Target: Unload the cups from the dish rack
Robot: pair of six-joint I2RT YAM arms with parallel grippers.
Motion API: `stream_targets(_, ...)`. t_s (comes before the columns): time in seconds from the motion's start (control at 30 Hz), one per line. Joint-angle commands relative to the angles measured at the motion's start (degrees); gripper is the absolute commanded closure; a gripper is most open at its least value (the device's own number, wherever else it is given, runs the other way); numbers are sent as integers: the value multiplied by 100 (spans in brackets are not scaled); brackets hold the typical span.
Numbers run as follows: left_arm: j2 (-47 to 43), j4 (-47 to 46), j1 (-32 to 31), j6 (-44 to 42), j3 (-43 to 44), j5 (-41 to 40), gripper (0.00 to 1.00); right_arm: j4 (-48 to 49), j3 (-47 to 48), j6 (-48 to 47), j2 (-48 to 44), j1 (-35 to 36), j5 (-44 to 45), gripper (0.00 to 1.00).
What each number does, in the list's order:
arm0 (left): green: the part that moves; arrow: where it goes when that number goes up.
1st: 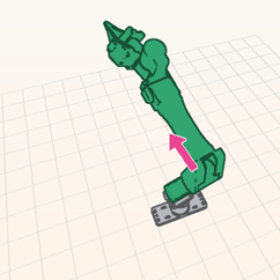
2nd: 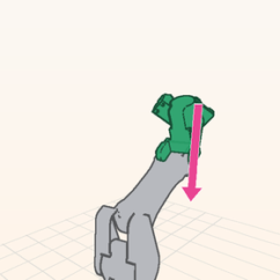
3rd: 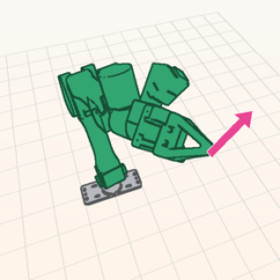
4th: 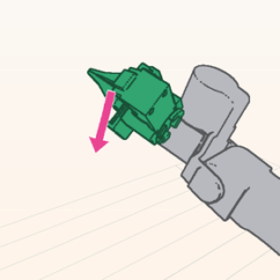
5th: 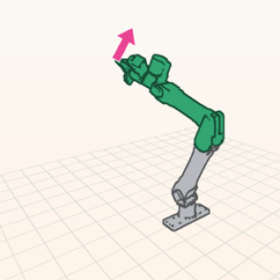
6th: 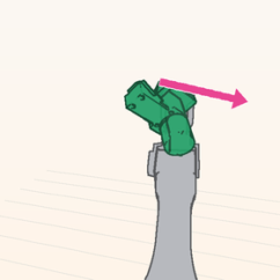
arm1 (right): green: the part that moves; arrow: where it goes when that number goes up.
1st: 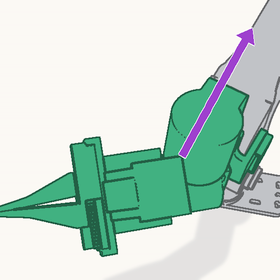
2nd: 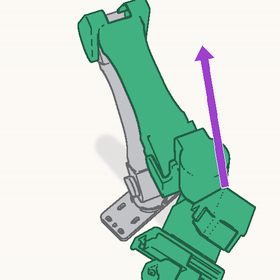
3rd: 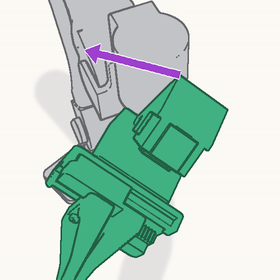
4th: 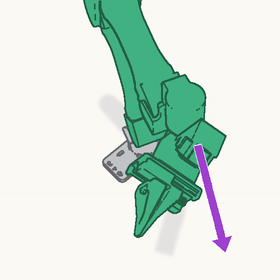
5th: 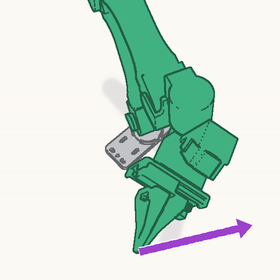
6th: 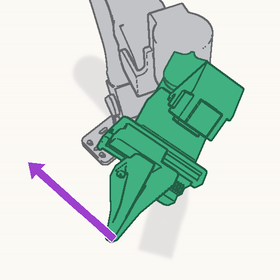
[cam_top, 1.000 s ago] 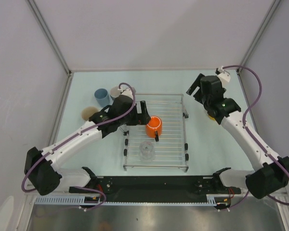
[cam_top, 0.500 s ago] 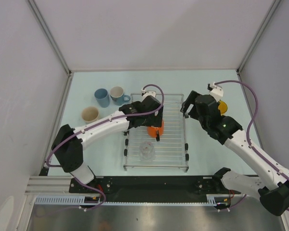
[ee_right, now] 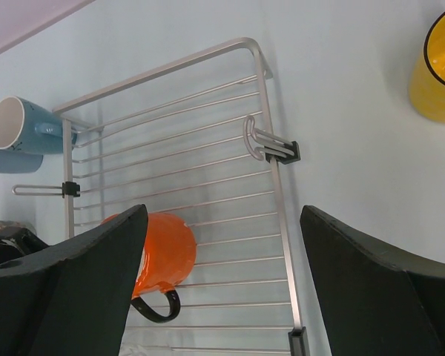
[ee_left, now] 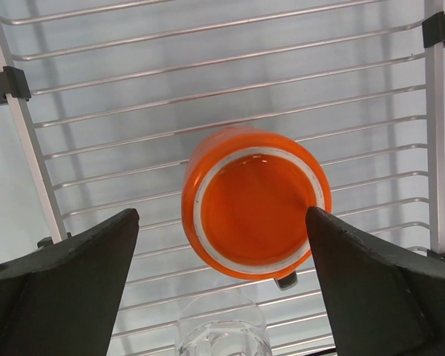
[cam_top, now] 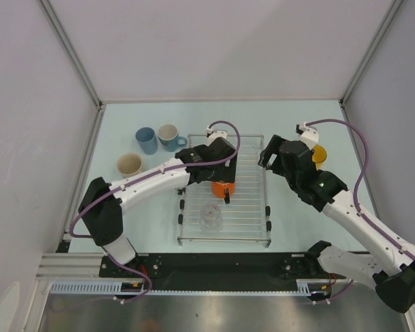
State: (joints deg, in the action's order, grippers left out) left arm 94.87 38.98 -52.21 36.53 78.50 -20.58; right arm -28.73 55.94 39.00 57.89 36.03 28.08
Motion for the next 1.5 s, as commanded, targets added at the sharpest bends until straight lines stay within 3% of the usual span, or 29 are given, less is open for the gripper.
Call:
stream_targets(0.0, -171, 66, -97, 82, 402, -148, 0, 219, 31, 37, -120, 62, 110, 11)
stream_targets(1.3, 867, -92, -194, 240, 482, 203, 0, 157, -268, 125, -287, 106, 49, 11)
stream_targets(1.47, 823, -119, -194, 179, 429, 238, 12, 175, -303, 151, -287, 97, 31, 11)
